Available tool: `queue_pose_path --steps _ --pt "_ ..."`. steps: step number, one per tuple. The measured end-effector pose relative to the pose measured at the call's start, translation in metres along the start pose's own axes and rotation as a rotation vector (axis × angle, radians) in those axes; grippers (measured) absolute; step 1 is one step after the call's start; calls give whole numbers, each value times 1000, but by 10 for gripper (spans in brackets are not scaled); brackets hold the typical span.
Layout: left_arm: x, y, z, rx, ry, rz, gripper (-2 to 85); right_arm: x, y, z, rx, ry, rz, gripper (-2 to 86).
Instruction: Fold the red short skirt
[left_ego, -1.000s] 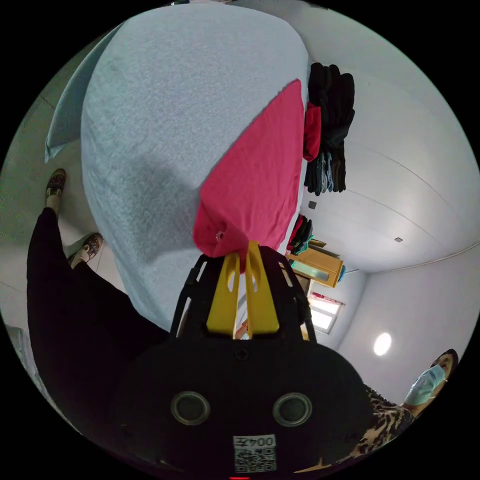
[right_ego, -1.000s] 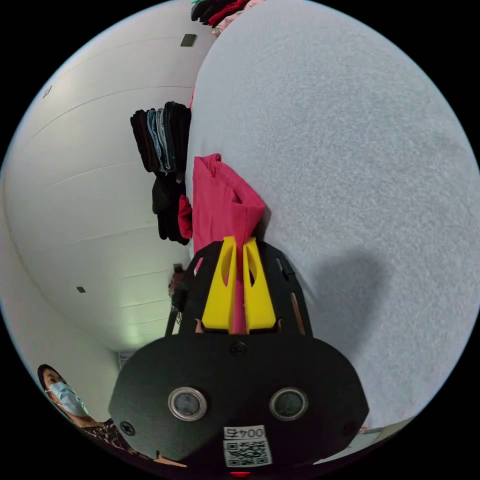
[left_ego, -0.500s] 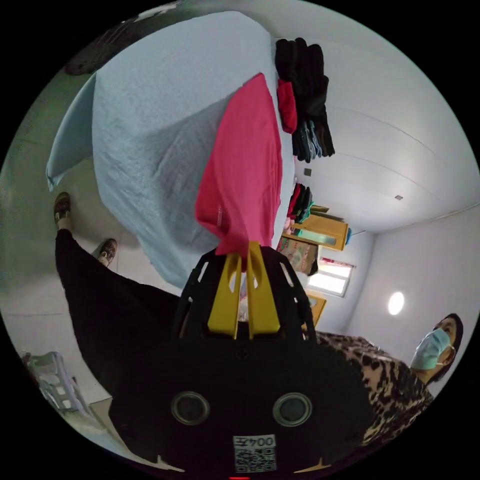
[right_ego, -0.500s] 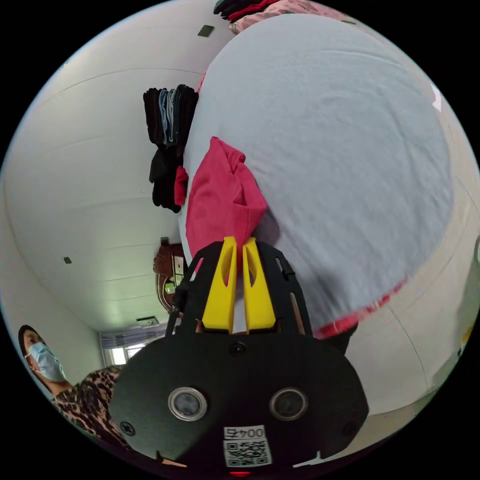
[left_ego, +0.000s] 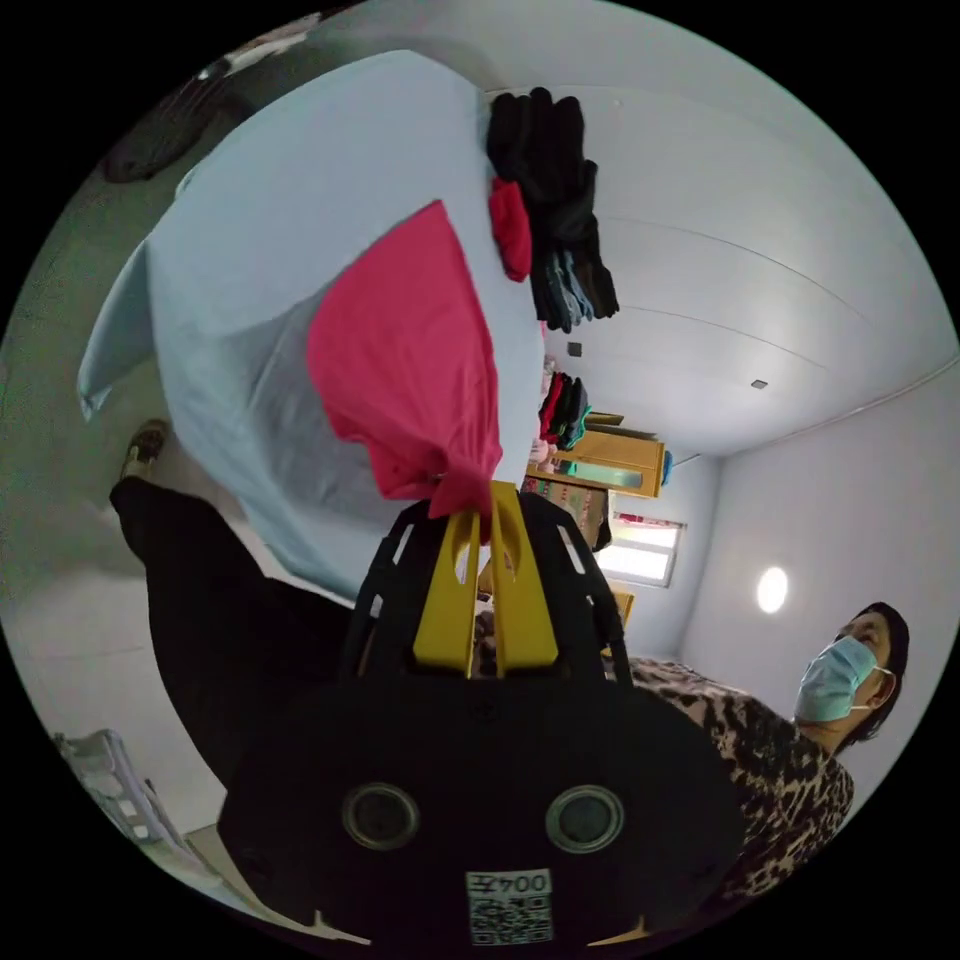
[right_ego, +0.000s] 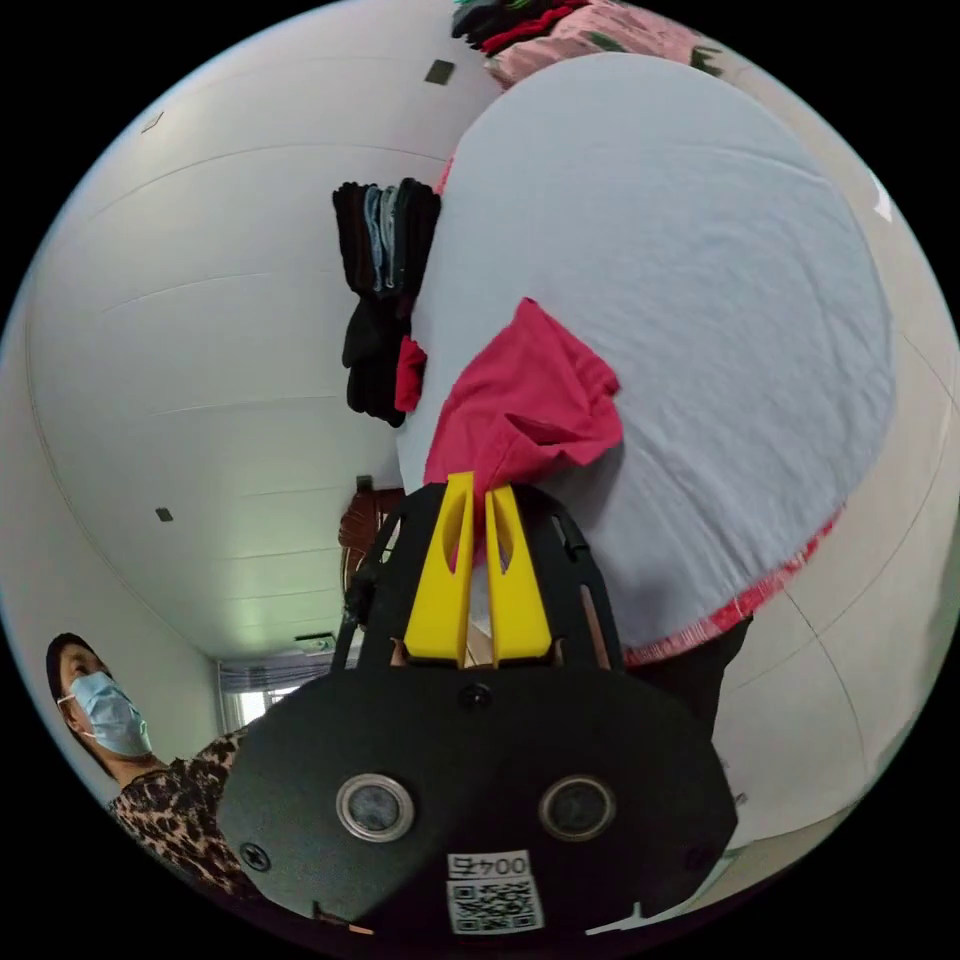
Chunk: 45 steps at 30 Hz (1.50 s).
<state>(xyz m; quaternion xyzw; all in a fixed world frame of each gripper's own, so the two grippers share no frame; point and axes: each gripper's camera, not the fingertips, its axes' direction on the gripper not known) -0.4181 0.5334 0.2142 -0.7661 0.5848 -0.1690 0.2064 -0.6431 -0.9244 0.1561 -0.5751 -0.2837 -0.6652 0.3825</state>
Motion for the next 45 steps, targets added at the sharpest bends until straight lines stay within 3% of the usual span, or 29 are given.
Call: queue_pose_path --steps 8,20,33,41,45 --pt "72 -135 36 -78 -12 41 30 -45 -102 87 4 68 -4 2" --pt "103 -279 100 -192 -91 -46 31 -31 -185 211 30 177 138 6" --pt "120 -326 149 -277 -142 -73 33 -9 -220 317 10 290 187 41" --pt "113 -318 139 -130 15 -120 26 -14 -217 350 125 328 140 89" --pt "134 -303 116 -91 39 35 27 -32 -183 362 89 359 23 100"
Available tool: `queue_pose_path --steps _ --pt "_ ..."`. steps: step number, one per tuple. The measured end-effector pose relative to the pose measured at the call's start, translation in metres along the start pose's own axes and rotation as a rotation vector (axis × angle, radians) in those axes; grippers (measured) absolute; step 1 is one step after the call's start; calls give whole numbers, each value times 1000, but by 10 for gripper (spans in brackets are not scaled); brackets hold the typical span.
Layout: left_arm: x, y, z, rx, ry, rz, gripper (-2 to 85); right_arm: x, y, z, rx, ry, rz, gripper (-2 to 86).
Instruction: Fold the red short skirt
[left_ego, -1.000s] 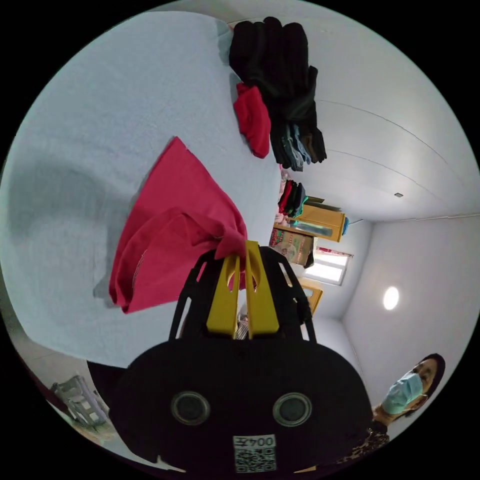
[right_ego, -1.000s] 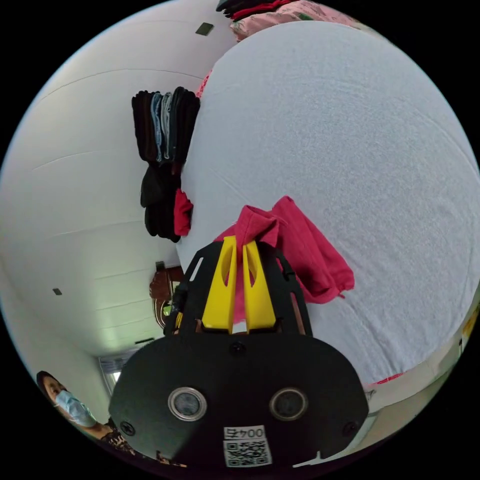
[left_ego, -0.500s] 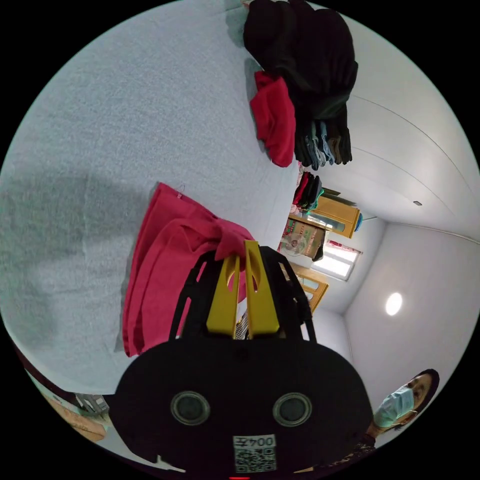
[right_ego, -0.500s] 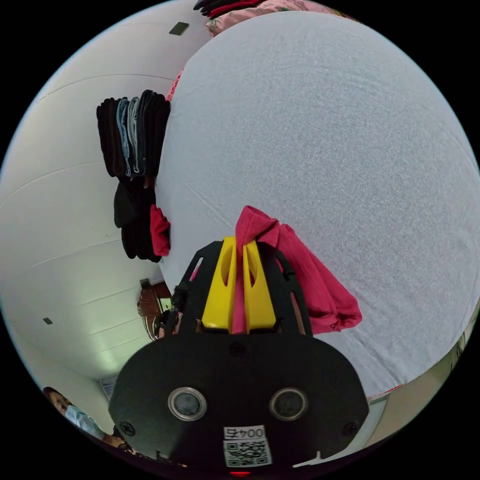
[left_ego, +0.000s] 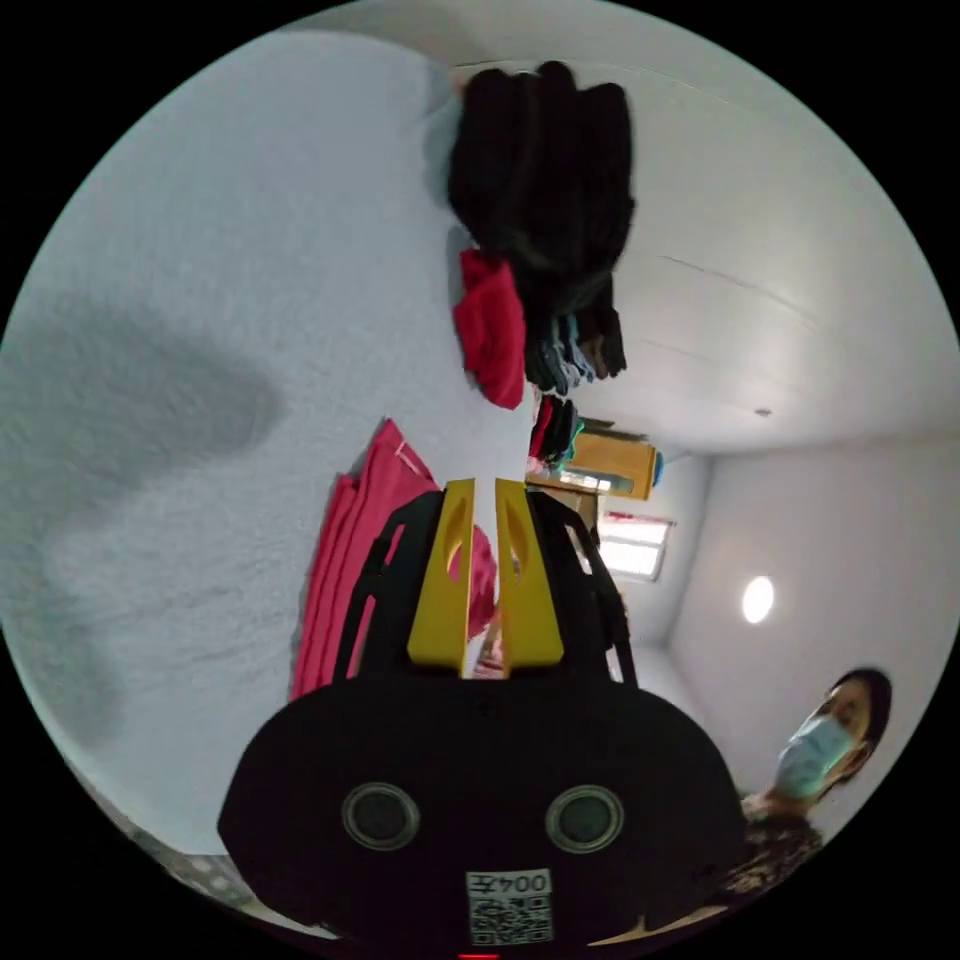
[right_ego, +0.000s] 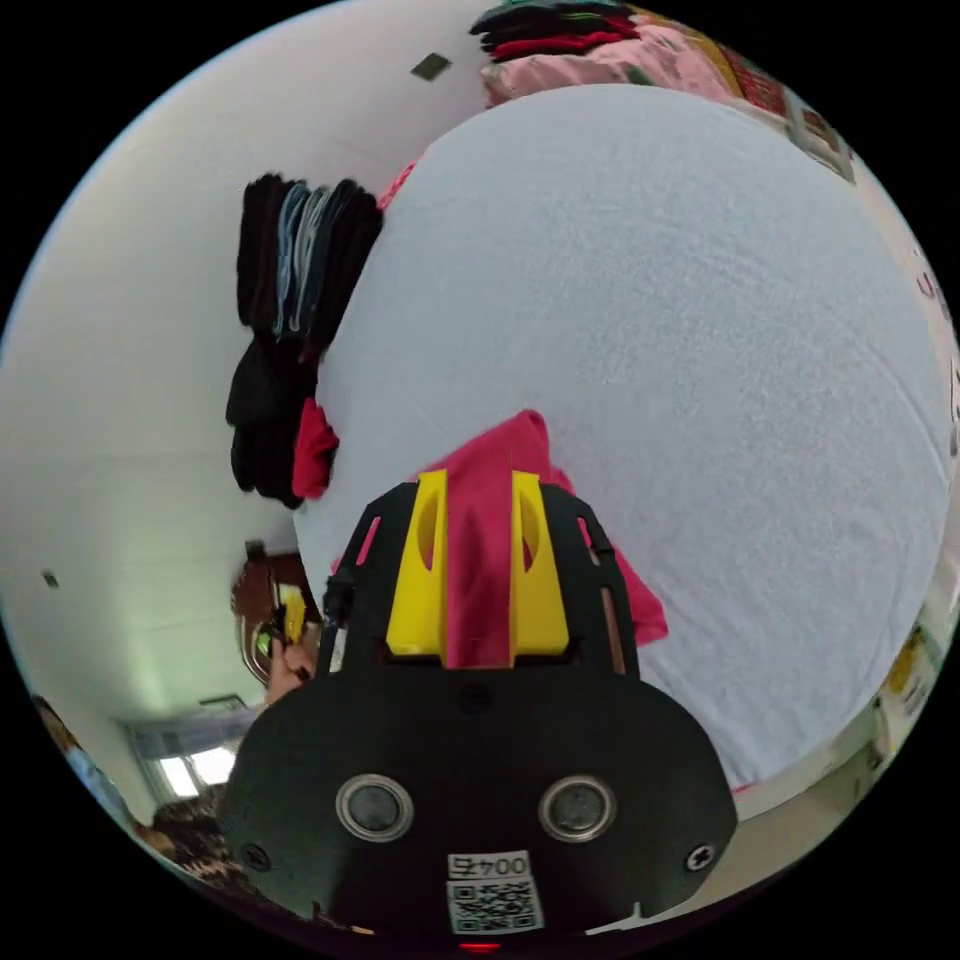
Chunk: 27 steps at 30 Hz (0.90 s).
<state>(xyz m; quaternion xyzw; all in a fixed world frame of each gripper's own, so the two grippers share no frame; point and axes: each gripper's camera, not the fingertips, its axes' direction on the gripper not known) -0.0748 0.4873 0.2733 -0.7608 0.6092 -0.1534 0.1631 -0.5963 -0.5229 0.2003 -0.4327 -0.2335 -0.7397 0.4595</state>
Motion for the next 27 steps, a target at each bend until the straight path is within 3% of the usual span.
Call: queue_pose_path --steps 3,5,10,11,17,27 --pt "30 41 -18 -51 -152 244 29 -21 62 21 -91 121 -159 102" --pt "46 99 -20 -111 -368 429 29 -28 126 53 -197 249 -269 105" --pt "41 214 9 -205 -666 599 43 -24 231 120 -355 480 -414 107" --pt "38 233 17 -202 -707 615 51 -27 246 123 -301 505 -453 104" --pt "36 273 52 -150 -812 649 69 -38 268 161 -295 703 -506 48" --pt "32 283 79 -143 -806 646 67 -45 272 196 -398 750 -527 35"
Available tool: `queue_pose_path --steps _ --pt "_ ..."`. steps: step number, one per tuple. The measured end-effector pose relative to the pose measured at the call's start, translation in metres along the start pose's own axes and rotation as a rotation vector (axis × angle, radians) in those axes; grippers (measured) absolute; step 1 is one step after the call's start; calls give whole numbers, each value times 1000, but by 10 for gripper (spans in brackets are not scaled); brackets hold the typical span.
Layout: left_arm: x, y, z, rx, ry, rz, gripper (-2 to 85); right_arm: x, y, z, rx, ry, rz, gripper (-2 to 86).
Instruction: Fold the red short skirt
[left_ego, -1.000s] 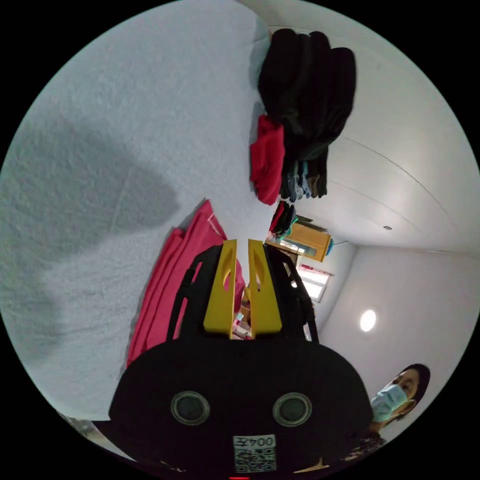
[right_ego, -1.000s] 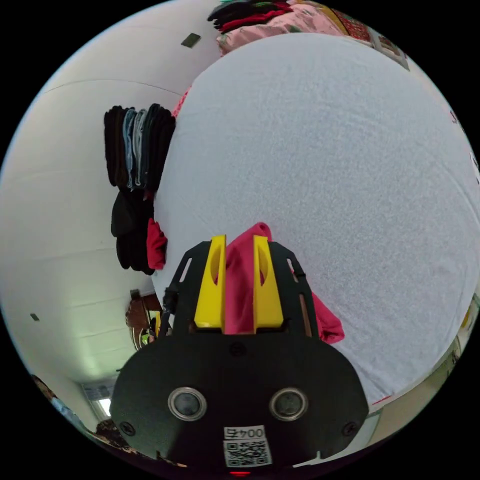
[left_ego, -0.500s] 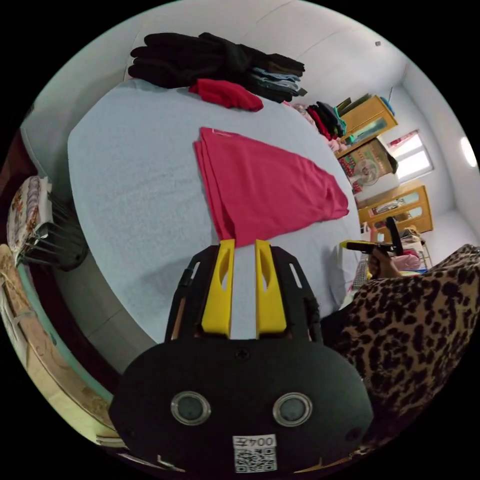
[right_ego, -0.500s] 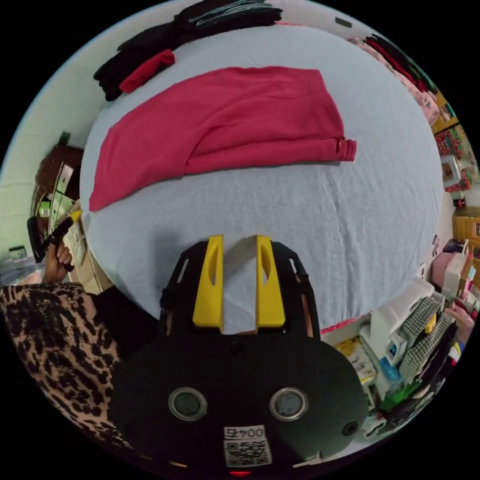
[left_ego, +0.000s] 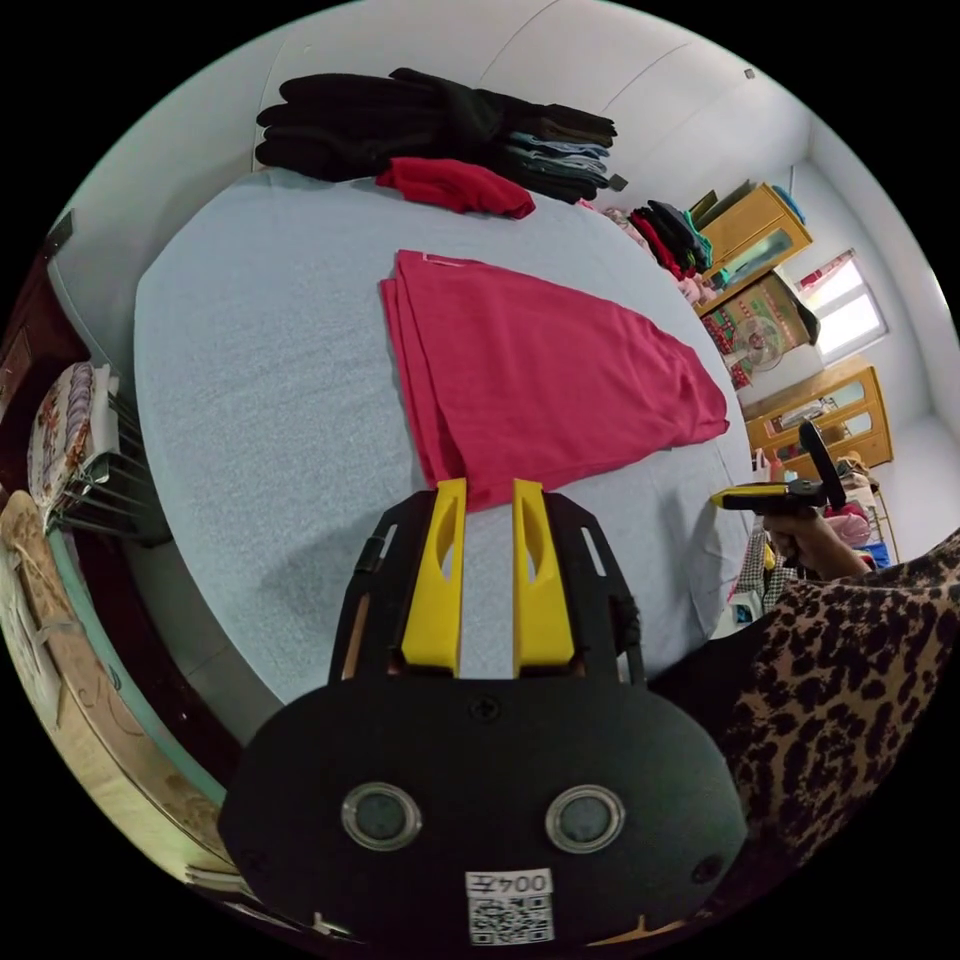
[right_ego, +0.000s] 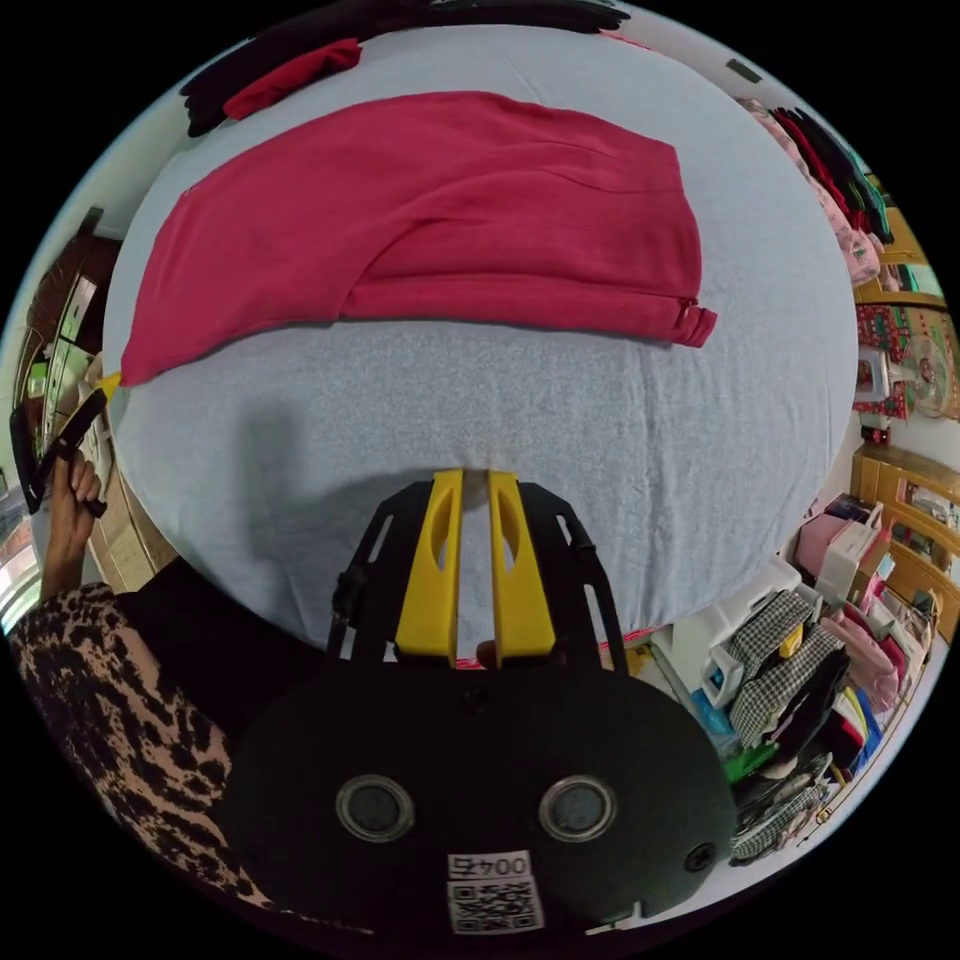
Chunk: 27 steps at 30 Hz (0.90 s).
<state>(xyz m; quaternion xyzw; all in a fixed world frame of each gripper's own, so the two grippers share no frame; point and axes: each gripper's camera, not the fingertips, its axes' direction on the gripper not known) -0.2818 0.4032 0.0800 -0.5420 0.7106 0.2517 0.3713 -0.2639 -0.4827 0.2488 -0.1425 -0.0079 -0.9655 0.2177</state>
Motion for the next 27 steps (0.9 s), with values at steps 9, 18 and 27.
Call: queue_pose_path --steps 9,18,27 --pt "-12 2 -3 17 91 -47 66 22 13 12 65 -126 41 16" --pt "-35 -9 -16 9 91 -19 80 49 29 22 128 -243 108 -2" --pt "-52 -13 -7 -61 163 37 103 61 30 24 127 -242 133 -7"
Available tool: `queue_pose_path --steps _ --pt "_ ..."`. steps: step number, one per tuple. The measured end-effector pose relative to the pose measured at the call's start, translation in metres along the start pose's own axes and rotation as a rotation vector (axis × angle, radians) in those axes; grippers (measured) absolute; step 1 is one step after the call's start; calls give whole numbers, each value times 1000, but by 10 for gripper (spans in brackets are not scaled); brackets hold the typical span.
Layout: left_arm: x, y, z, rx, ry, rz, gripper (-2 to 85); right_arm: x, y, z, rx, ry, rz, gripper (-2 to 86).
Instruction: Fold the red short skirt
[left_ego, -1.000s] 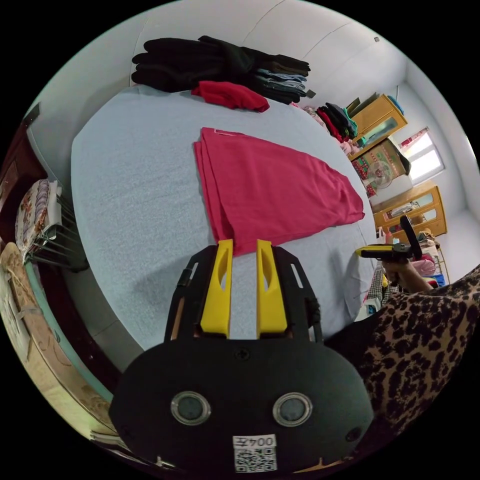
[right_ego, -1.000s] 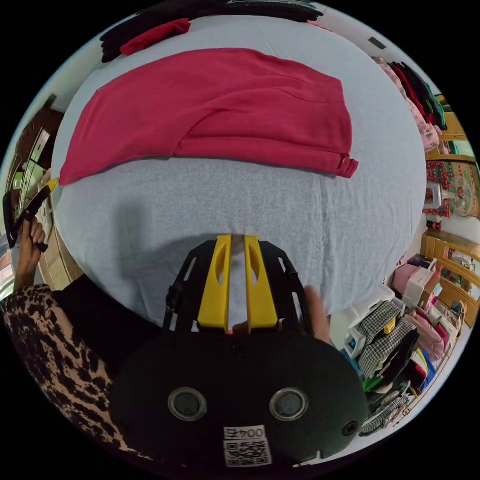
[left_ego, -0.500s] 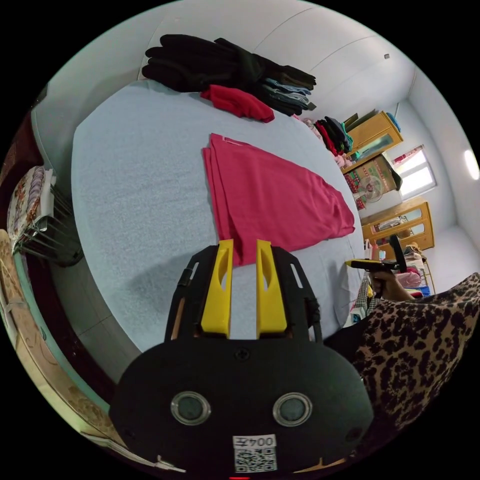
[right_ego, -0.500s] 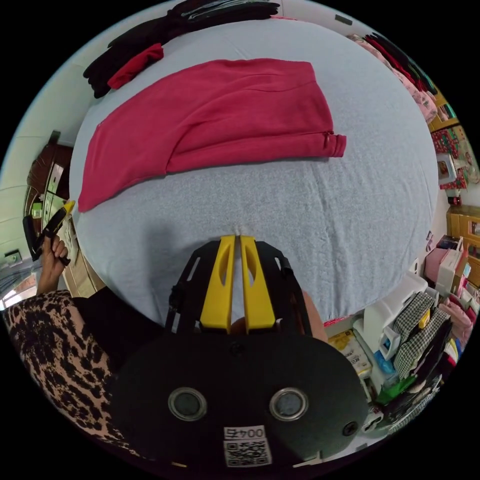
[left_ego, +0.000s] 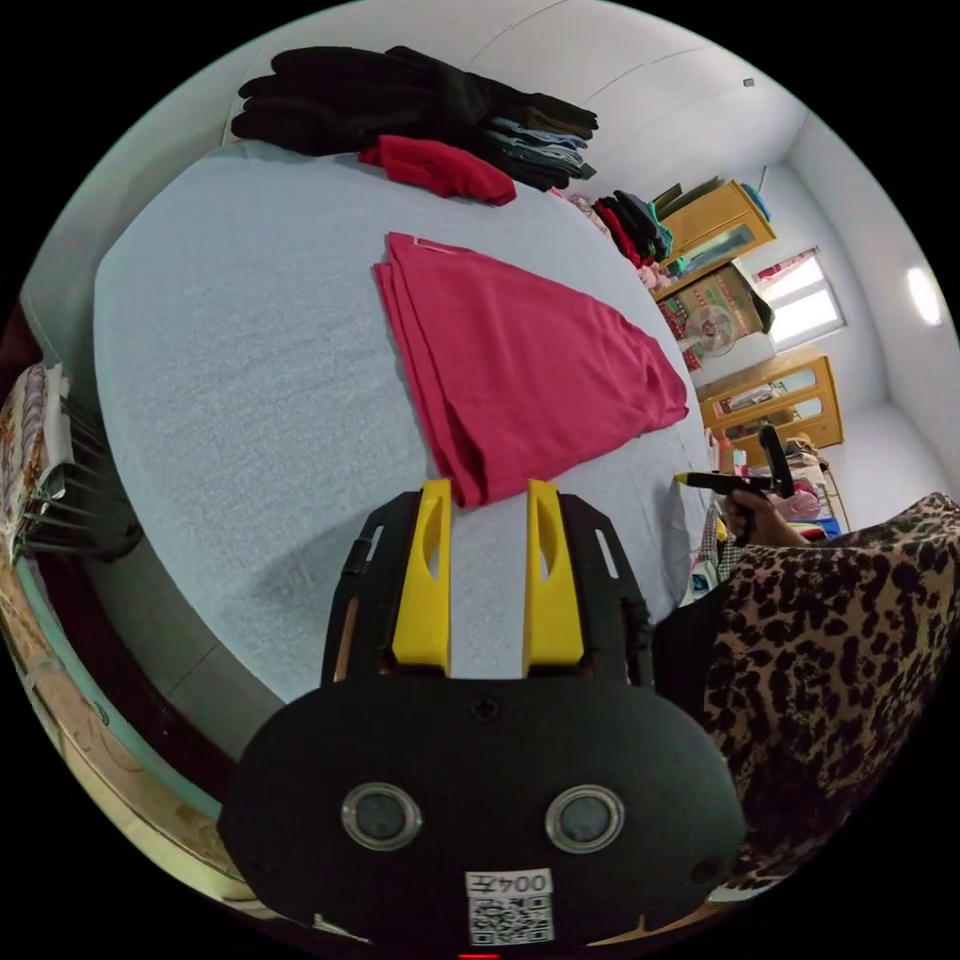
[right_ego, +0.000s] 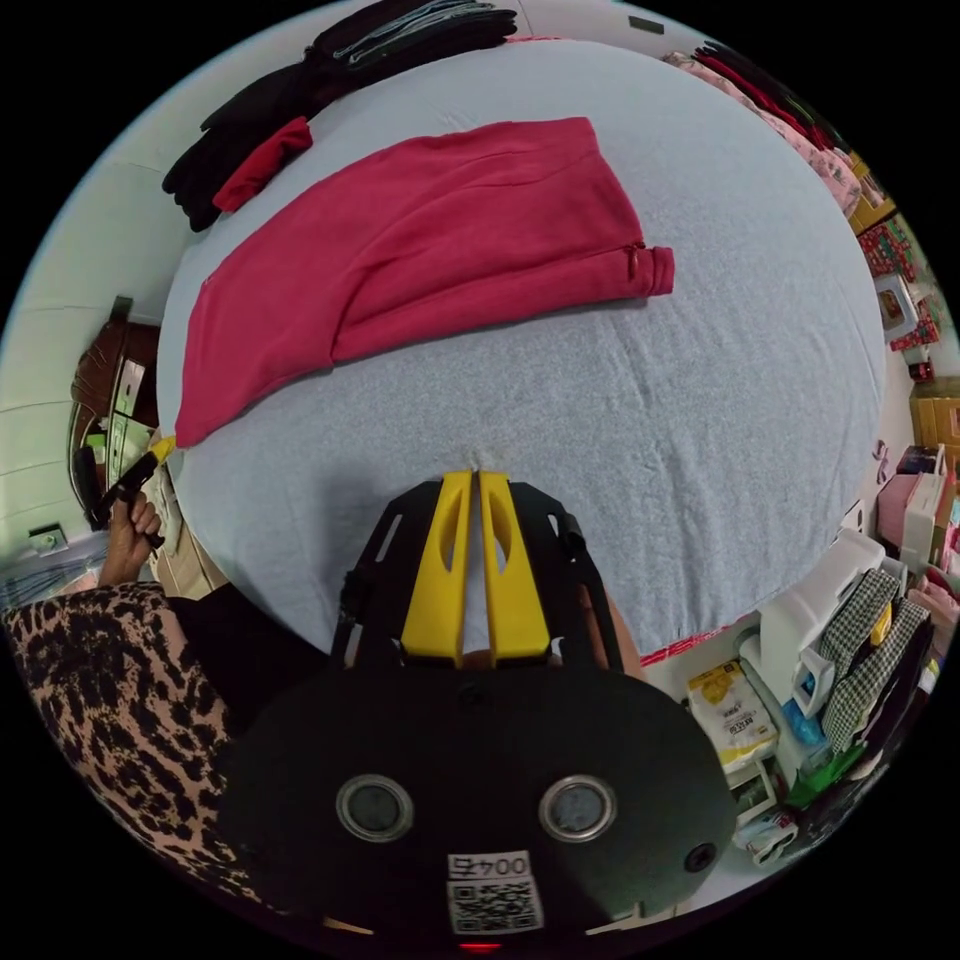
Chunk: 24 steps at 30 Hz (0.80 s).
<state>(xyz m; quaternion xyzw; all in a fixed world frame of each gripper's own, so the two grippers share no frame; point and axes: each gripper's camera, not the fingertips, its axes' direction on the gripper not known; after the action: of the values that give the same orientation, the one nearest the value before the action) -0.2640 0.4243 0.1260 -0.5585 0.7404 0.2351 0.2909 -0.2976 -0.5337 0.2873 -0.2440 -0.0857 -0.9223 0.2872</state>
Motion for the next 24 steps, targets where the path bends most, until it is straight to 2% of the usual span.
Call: queue_pose_path --steps 14,21,24 --pt "-40 -38 -18 -26 137 75 89 18 -16 -10 -36 30 27 -7" --pt "-71 -56 -19 -78 158 42 86 36 -28 -17 -63 -6 59 -8" --pt "-86 -66 -23 -71 221 18 83 44 -35 -21 -86 -23 62 -7"
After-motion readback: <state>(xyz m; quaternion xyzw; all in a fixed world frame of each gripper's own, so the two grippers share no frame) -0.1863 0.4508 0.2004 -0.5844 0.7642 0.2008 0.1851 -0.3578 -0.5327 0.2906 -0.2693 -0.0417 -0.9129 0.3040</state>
